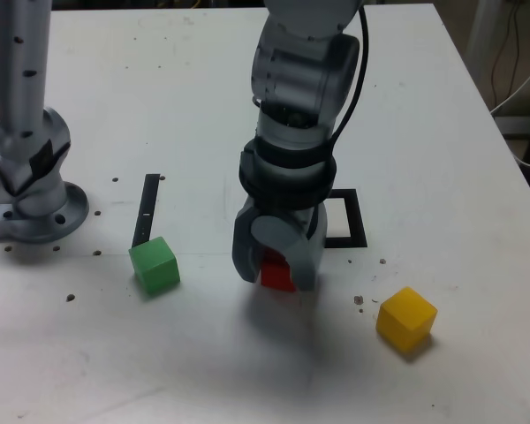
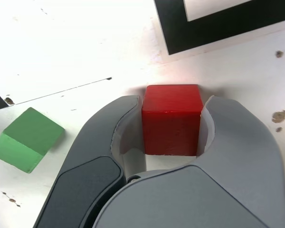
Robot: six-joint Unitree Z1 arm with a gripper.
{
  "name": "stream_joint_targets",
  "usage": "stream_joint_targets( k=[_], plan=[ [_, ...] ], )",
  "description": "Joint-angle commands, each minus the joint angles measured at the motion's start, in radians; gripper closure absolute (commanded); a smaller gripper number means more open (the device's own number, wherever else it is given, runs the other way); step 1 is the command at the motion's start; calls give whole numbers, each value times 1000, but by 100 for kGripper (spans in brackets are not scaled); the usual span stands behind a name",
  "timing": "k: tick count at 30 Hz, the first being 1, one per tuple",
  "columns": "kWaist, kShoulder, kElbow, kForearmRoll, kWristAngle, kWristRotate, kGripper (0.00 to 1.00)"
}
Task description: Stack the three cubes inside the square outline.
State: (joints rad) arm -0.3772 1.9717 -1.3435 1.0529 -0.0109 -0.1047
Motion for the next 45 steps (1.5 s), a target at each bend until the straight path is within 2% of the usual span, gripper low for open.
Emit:
stream_joint_targets(
  k=[1,9,15,20,27,41,45],
  plan=[
    [1,-12,-10,5,5,3,83],
    [33,-13,-95,65,34,21,83],
    [131,30,-208,148,37,67,83],
    [210,45,-234,166,40,86,83],
    [282,61,-205,150,40,107,83],
    [284,89,-153,62,20,107,83],
    [285,101,-142,46,21,98,79]
  ],
)
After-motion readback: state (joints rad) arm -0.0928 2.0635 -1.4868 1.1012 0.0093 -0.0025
